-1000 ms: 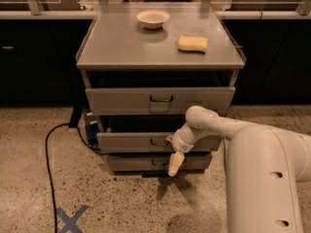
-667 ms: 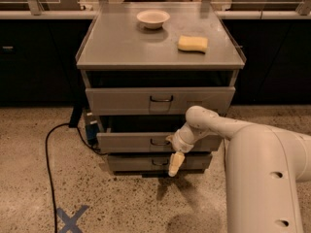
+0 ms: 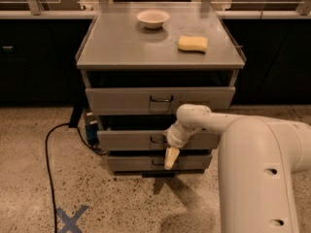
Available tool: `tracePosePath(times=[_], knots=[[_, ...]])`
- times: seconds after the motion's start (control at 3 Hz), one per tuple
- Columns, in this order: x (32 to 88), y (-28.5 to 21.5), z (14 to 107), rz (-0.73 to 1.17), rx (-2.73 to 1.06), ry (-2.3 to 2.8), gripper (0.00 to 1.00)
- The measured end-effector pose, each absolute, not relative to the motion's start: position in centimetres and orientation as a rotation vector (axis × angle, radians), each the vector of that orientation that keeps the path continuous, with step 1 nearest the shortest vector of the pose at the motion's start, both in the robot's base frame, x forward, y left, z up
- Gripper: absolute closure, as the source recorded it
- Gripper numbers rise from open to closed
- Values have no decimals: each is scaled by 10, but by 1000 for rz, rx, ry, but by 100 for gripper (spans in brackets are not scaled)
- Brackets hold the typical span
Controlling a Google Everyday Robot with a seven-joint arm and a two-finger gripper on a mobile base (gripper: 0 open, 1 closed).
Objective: Close middle drawer
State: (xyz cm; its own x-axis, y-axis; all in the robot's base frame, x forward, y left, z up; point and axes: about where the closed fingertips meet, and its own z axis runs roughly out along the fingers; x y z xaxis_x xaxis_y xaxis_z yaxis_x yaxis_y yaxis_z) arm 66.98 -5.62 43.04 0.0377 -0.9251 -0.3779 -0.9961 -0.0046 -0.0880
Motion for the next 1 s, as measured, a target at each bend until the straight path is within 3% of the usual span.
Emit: tracePosePath(times=[0.33, 1.0], knots=[[684, -42, 434, 163, -2018, 1916, 0], [680, -41, 430, 178, -2024, 1917, 0]])
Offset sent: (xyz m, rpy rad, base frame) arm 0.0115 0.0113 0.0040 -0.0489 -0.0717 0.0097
